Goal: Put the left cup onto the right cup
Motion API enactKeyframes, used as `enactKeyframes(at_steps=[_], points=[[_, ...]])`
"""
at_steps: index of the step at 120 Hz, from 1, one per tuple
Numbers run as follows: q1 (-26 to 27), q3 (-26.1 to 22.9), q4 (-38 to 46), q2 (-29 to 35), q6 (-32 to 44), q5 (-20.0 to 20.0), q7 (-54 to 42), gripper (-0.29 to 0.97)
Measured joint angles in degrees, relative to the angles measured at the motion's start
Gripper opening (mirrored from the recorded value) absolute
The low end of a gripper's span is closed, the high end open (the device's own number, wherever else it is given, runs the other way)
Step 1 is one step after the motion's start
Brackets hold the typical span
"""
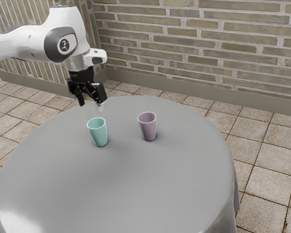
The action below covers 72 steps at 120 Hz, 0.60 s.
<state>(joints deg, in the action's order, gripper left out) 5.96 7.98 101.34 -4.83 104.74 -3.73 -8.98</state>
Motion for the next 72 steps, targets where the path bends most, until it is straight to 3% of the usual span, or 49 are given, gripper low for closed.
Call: enactKeyframes(at_steps=[72], points=[[-1.4, 0.2, -2.0, -9.5, 8.9, -0.4, -0.3, 0.68]])
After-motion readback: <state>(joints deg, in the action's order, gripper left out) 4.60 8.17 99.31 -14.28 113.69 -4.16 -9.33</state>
